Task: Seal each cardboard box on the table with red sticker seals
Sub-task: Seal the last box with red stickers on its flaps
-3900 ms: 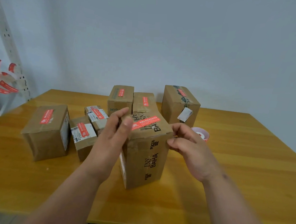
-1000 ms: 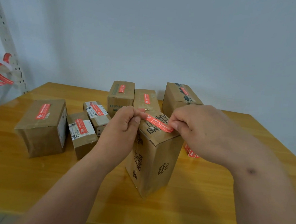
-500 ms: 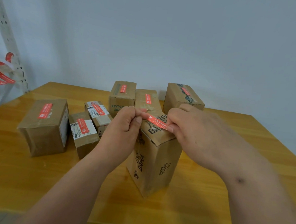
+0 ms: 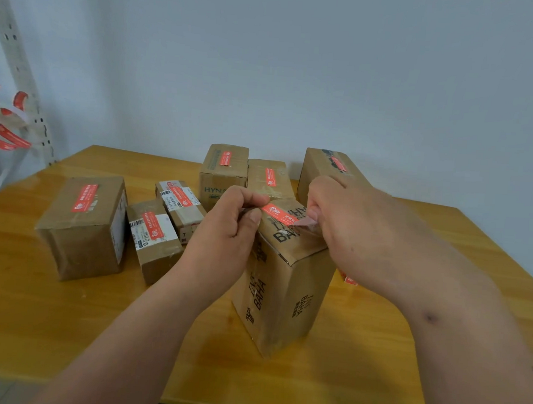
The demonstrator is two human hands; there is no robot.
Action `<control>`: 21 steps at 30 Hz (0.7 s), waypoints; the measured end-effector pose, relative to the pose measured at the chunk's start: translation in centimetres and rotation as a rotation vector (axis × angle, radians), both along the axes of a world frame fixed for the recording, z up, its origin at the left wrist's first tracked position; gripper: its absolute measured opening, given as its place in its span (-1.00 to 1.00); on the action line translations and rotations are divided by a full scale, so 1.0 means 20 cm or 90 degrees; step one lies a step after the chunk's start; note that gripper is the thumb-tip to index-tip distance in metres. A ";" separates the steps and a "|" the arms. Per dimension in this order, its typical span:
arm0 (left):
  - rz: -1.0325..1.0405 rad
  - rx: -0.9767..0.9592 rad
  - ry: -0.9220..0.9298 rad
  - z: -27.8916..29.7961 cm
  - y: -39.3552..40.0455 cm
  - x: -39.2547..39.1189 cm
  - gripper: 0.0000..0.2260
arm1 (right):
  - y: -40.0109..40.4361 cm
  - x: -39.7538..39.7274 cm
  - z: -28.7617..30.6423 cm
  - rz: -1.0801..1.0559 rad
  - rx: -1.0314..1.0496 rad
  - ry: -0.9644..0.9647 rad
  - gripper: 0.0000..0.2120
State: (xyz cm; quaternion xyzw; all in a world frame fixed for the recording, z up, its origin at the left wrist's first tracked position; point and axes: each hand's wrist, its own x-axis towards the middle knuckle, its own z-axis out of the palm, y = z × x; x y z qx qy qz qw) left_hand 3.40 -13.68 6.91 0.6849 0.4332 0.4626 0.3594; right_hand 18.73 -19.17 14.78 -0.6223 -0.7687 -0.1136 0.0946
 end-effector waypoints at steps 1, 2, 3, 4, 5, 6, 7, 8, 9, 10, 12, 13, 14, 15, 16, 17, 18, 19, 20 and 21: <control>0.001 -0.001 0.000 0.00 0.00 0.00 -0.83 | 0.01 0.01 0.00 0.007 0.007 0.012 -0.87; 0.002 0.000 0.001 0.00 0.00 0.00 -0.83 | 0.01 0.03 -0.01 0.014 0.013 0.038 -0.90; 0.002 0.001 0.004 0.00 0.00 0.00 -0.83 | 0.01 0.05 -0.02 0.018 0.012 0.074 -0.91; 0.002 0.004 0.008 0.00 0.00 0.00 -0.84 | 0.02 0.07 -0.02 0.020 0.007 0.113 -0.88; 0.002 0.007 0.010 -0.01 0.00 0.00 -0.84 | 0.01 0.09 -0.02 0.020 0.000 0.159 -0.84; 0.000 0.009 0.011 -0.01 0.00 0.00 -0.84 | 0.00 0.09 -0.02 0.021 -0.008 0.210 -0.79; -0.002 0.010 0.011 -0.01 0.01 0.00 -0.84 | 0.00 0.10 -0.01 0.022 -0.023 0.258 -0.74; -0.005 0.010 0.008 -0.01 0.01 0.00 -0.84 | -0.01 0.10 -0.01 0.020 -0.043 0.282 -0.70; -0.007 0.008 0.006 -0.01 0.01 0.00 -0.84 | -0.01 0.11 -0.02 0.019 -0.059 0.276 -0.66; -0.009 0.008 0.005 -0.01 0.01 0.00 -0.84 | 0.00 0.11 -0.03 0.020 -0.069 0.250 -0.66; -0.007 0.008 0.005 -0.01 0.02 0.01 -0.84 | 0.02 0.12 -0.06 0.035 -0.049 0.202 -0.83; -0.005 0.009 0.004 -0.01 0.01 0.01 -0.84 | 0.03 0.12 -0.06 0.046 -0.033 0.201 -0.93; -0.003 0.011 0.001 -0.02 0.01 0.01 -0.83 | 0.04 0.12 -0.07 0.058 -0.015 0.205 -0.94; -0.002 0.012 -0.002 -0.02 0.01 0.01 -0.83 | 0.05 0.12 -0.08 0.067 -0.001 0.209 -0.91; -0.001 0.013 -0.005 -0.02 0.01 0.01 -0.83 | 0.05 0.13 -0.08 0.075 0.012 0.211 -0.90; -0.001 0.015 -0.006 -0.02 0.01 0.00 -0.83 | 0.06 0.13 -0.08 0.084 0.026 0.210 -0.89; -0.001 0.017 -0.007 -0.02 0.01 0.00 -0.83 | 0.06 0.12 -0.09 0.092 0.035 0.207 -0.89; -0.001 0.017 -0.011 -0.02 0.01 0.00 -0.83 | 0.07 0.12 -0.09 0.098 0.043 0.209 -0.89; -0.002 0.014 -0.016 -0.02 0.01 0.00 -0.83 | 0.07 0.12 -0.09 0.101 0.048 0.209 -0.89; -0.004 0.009 -0.022 -0.02 0.01 0.01 -0.82 | 0.07 0.12 -0.09 0.099 0.057 0.206 -0.88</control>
